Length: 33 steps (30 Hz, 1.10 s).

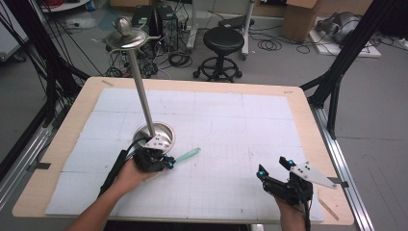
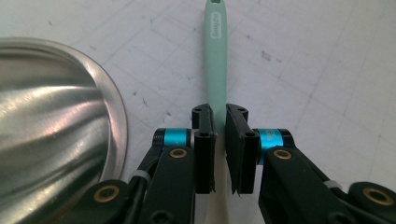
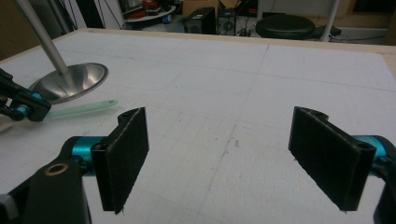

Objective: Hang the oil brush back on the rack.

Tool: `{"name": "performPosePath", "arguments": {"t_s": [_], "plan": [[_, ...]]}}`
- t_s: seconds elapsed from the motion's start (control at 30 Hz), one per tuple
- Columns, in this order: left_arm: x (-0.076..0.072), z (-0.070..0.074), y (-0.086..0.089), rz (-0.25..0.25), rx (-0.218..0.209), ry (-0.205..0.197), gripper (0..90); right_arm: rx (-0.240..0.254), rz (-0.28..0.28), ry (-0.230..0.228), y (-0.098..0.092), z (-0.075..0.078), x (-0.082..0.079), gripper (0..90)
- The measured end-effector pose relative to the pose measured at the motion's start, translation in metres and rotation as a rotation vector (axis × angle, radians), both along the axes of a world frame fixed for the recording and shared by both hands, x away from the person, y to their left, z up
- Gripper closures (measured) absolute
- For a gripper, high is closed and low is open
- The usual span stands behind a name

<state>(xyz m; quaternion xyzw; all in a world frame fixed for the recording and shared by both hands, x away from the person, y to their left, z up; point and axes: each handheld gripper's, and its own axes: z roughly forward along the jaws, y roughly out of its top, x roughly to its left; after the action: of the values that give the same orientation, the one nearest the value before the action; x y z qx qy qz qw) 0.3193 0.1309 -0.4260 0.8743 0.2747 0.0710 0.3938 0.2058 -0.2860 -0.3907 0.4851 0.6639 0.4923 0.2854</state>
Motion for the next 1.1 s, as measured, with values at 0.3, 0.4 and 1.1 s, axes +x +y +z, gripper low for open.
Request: {"name": "performPosePath", "arguments": {"t_s": [0.3, 0.4, 1.1], "plan": [[-0.013, 0.018, 0.004, 0.022, -0.145, -0.053, 81.8, 0.023, -0.007, -0.006, -0.002, 0.001, -0.001, 18.7], [-0.019, 0.023, 0.006, 0.025, -0.184, -0.084, 81.8, 0.028, -0.004, 0.000, -0.001, 0.000, -0.001, 18.7], [-0.055, 0.061, 0.008, 0.035, -0.418, -0.242, 81.8, 0.090, 0.225, 0.026, 0.063, 0.005, 0.015, 18.6]]}}
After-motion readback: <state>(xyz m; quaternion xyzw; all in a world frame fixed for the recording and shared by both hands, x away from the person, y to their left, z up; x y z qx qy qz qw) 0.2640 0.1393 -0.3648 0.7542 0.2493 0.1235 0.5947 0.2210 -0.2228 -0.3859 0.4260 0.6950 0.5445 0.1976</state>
